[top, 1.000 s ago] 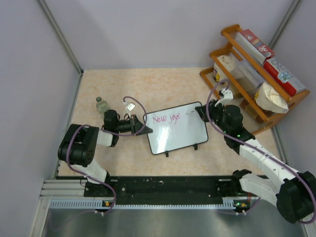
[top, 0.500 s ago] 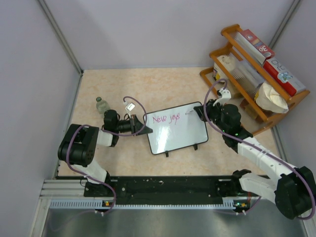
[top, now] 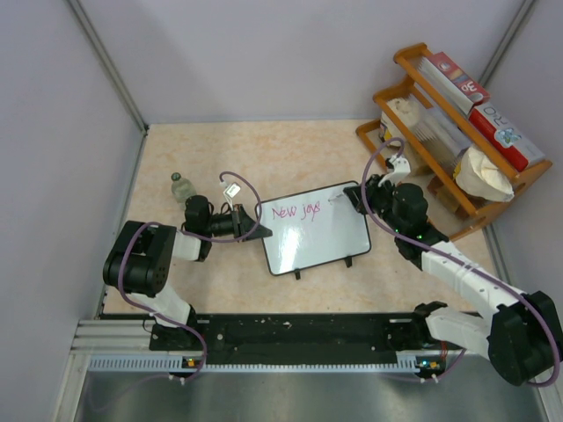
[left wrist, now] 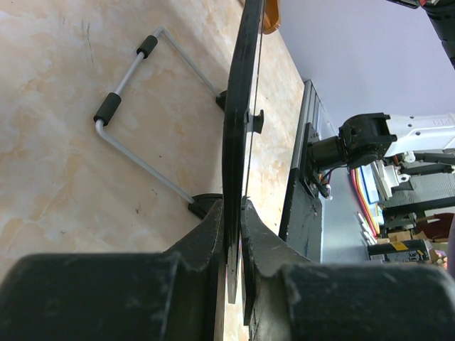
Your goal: Write a sentence on the whiteboard
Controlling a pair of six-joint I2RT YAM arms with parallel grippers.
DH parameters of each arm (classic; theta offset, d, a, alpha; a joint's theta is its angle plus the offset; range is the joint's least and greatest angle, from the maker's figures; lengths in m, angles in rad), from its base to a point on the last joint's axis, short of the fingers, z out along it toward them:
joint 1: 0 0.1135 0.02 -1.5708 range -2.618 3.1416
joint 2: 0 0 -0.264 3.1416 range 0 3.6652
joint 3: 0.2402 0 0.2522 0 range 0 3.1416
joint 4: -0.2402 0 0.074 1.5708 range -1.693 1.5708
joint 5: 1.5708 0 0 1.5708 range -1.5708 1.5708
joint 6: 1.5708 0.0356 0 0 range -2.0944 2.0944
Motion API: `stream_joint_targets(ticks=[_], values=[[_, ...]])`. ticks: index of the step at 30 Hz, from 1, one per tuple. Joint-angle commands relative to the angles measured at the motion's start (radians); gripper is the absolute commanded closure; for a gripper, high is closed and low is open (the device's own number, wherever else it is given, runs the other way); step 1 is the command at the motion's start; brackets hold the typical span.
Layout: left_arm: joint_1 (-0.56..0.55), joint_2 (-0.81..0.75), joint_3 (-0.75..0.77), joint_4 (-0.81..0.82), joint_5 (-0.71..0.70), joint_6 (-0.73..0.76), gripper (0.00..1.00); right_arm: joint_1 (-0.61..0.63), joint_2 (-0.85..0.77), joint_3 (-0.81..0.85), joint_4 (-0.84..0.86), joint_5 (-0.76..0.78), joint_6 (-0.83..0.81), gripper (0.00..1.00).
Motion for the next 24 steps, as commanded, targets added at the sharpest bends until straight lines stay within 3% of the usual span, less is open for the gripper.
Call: stream_joint_targets(ticks=[1,24], values=[[0.003,0.011,-0.012,0.023,-0.009,0.004,1.00,-0.009,-0.006,0.041,0.013,0.023,-0.006,1.00],[0.003,0.013,-0.011,0.026,-0.009,0.002,1.00,-0.011,-0.066,0.026,-0.044,0.109,-0.017,1.00]])
